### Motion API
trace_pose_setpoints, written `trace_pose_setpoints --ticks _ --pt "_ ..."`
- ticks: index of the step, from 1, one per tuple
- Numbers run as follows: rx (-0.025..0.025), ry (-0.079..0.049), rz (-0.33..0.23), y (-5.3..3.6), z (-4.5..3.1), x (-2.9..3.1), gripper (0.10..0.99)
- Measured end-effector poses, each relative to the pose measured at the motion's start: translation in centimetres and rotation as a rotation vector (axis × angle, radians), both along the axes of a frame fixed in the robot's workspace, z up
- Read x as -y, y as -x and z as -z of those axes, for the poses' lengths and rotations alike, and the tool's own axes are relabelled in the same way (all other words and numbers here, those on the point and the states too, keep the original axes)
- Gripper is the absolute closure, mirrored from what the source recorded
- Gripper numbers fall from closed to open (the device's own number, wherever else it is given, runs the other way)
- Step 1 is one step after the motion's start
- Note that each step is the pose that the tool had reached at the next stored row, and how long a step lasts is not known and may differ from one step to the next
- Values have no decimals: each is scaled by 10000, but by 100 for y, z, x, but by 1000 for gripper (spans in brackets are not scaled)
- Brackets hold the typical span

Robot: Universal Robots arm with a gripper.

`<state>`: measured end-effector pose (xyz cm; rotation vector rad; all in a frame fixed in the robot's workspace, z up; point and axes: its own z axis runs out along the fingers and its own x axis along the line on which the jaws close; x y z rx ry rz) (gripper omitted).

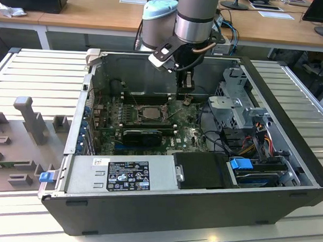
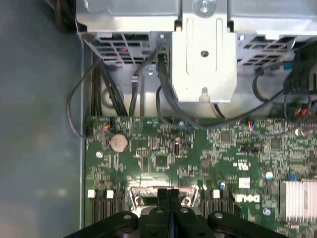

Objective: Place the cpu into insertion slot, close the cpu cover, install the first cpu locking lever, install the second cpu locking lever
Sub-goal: 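Close the cpu cover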

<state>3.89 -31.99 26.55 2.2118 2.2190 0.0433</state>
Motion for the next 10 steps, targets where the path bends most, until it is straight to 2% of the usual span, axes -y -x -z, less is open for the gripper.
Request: trace_pose_setpoints --ticks 5,9,10 --pt "0 -1 -15 -81 20 0 980" --pt "-3 -1 -23 -189 44 -1 980" --pt "-3 -1 -26 -203 75 0 980"
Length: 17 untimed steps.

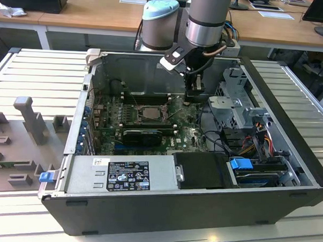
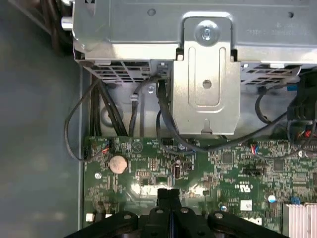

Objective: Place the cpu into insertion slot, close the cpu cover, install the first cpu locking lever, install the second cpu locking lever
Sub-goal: 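Close the cpu cover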

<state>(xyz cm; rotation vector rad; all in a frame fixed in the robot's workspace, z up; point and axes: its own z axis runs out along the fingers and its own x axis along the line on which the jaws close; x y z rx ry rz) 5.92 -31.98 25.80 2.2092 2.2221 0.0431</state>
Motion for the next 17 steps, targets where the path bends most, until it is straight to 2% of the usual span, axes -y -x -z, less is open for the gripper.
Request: trace_pose_setpoints --ticks 3,10,17 --pt "0 1 -16 -2 79 0 980" --pt "-1 0 -17 118 86 0 980" --pt "0 -6 -18 180 87 0 980"
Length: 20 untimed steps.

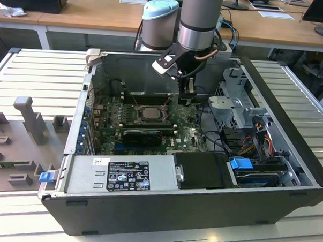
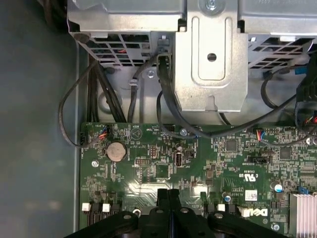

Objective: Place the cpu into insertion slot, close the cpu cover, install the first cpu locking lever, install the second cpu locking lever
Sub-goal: 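Close the cpu cover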

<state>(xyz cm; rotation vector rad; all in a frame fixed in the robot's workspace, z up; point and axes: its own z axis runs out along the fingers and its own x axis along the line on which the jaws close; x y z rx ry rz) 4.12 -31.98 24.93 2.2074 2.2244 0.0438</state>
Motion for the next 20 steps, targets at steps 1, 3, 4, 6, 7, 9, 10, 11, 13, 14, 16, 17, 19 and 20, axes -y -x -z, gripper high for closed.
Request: trace_pose_setpoints --ticks 1,3,4,6,7,9,10,11,13,14,16,17,19,20 --pt "-1 -2 0 9 0 0 980" --pt "0 -4 1 42 1 0 980" --pt "0 -6 2 64 1 0 980" --pt "0 -5 1 83 2 0 980" --pt "-1 -5 0 95 2 0 980" --pt "0 -5 0 119 2 0 980" --pt "0 -5 1 129 2 0 980" --pt "0 -5 1 138 2 0 980" --pt "-1 -6 1 159 2 0 980" --pt "0 -6 1 180 2 0 980" --pt "0 -5 1 198 2 0 980" --pt "-1 -5 0 228 2 0 980" --pt "-1 -5 2 281 2 1 980" --pt "0 -5 0 301 2 0 980"
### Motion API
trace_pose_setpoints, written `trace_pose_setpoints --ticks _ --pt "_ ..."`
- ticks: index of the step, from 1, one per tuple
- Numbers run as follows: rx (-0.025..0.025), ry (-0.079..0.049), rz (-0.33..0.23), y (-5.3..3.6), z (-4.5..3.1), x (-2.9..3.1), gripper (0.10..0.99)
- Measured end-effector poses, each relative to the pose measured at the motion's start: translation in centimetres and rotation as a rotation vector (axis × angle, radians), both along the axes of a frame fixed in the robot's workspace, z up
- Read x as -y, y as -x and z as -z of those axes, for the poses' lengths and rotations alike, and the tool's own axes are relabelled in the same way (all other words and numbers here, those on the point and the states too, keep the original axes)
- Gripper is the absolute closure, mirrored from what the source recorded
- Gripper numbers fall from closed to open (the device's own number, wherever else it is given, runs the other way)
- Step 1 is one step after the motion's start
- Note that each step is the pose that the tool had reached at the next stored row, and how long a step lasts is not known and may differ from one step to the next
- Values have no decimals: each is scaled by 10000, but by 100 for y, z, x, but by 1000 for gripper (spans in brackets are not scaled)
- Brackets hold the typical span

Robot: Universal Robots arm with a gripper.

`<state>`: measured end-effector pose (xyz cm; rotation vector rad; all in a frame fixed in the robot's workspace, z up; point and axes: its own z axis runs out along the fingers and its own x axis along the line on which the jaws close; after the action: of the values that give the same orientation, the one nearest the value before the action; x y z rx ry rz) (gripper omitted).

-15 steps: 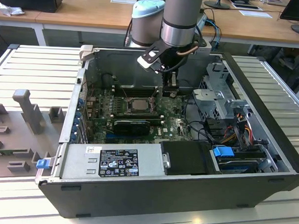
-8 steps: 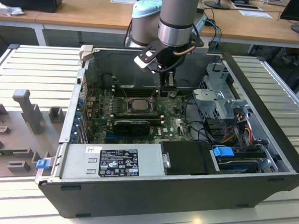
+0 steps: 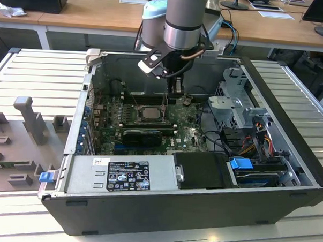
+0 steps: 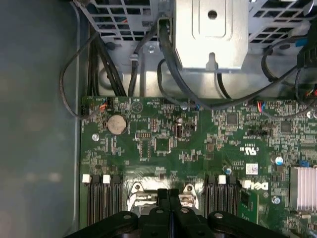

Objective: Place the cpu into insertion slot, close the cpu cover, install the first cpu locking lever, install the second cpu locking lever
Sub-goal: 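Close the cpu cover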

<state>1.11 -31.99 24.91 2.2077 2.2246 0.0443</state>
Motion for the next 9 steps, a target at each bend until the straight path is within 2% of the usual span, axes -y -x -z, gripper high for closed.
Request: trace_pose_setpoints --ticks 4,6,9 --pt "4 -2 -1 132 4 -1 980" --pt "3 -1 0 227 20 0 980" --pt "-8 1 0 275 105 0 980"
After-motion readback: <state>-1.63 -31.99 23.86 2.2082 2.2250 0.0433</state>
